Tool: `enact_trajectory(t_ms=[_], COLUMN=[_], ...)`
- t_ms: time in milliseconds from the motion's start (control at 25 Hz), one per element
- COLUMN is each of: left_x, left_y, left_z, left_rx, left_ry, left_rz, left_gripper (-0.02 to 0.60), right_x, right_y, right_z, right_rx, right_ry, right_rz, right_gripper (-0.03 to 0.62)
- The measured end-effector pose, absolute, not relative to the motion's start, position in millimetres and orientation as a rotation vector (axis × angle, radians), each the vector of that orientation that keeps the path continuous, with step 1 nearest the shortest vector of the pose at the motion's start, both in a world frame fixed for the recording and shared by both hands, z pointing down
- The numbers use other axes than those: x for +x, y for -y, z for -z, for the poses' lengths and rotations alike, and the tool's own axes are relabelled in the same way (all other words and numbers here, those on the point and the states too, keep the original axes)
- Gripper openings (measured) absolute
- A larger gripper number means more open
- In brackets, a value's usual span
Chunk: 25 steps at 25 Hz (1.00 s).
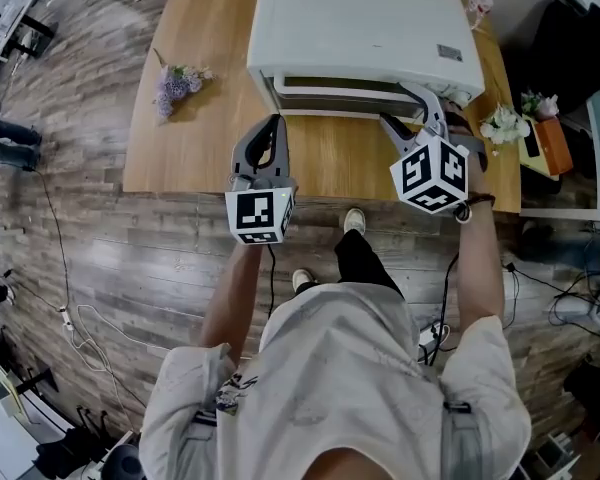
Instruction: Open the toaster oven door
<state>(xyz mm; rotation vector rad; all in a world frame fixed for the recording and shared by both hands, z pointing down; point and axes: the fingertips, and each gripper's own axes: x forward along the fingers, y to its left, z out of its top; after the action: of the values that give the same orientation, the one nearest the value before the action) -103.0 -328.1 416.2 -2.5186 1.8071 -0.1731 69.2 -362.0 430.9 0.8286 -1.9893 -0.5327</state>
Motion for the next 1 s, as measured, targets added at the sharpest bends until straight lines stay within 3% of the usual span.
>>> enact_trajectory(t_ms=[560,1000], left_x=[-108.4,-105.5], left_y=[324.3,322.4], left_z=[-418.7,-418.5], left_rx=[-2.520,-2.531], left_ry=[-1.829,-1.830], left_rz=[0.154,0.140], left_gripper=[0.014,0.014], right_x=[70.2,71.3], right_y=[375.7,377.3], right_z=[-448.5,-448.4], right_rx=[0.642,0.674], right_ry=[1.793,1.760], right_rz=[0.583,0.613], right_gripper=[0.129,0.123])
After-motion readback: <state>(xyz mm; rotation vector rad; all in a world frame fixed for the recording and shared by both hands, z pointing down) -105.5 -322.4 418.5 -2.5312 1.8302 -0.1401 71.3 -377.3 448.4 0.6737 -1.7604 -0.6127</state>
